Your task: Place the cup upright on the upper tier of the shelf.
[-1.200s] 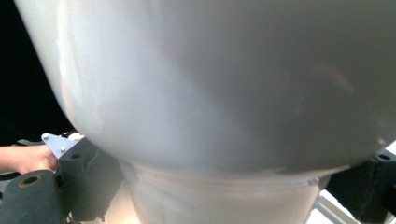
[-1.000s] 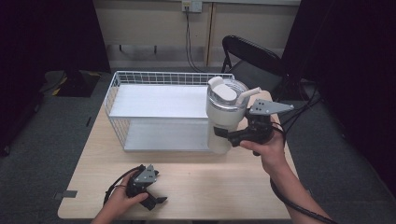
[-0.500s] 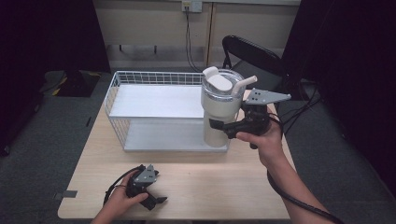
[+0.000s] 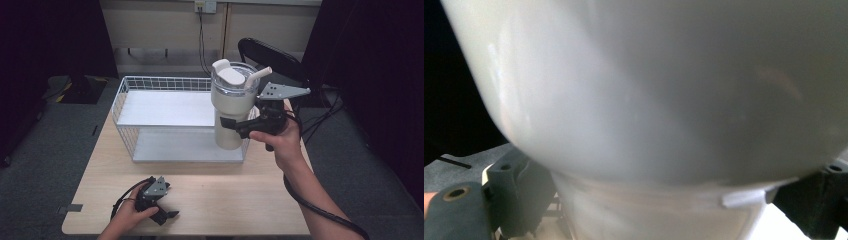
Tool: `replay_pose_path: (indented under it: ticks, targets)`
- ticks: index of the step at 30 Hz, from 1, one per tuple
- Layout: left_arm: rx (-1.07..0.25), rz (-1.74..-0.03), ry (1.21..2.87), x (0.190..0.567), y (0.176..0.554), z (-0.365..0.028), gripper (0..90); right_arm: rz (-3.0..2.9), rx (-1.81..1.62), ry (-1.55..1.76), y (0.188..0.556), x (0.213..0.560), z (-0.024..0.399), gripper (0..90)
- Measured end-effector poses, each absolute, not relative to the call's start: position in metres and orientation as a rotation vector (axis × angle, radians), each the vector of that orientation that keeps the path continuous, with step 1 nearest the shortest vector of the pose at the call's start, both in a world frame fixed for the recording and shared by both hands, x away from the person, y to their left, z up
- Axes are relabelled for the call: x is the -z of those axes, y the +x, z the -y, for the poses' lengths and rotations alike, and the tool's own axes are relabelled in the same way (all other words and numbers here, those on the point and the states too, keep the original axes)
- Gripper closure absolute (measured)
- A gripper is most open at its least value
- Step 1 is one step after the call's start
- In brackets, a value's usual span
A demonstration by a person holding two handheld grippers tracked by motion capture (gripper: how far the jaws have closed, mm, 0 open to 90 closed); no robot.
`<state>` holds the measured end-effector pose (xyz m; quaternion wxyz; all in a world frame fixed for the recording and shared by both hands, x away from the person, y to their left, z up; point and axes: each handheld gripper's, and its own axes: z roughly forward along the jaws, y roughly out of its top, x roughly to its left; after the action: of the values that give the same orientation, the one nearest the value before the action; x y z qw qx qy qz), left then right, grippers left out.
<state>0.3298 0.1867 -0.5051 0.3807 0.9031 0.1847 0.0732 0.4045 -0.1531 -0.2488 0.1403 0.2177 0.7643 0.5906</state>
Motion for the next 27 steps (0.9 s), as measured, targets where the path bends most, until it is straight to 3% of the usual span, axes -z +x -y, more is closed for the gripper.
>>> replay_pose_path:
  ticks: [27]
  targets:
    - [-0.185, -0.471, 2.308, 0.505, 0.33, -0.187, 0.0, -2.157, -1.659, 0.687, 0.44, 0.229, 0.129, 9.7]
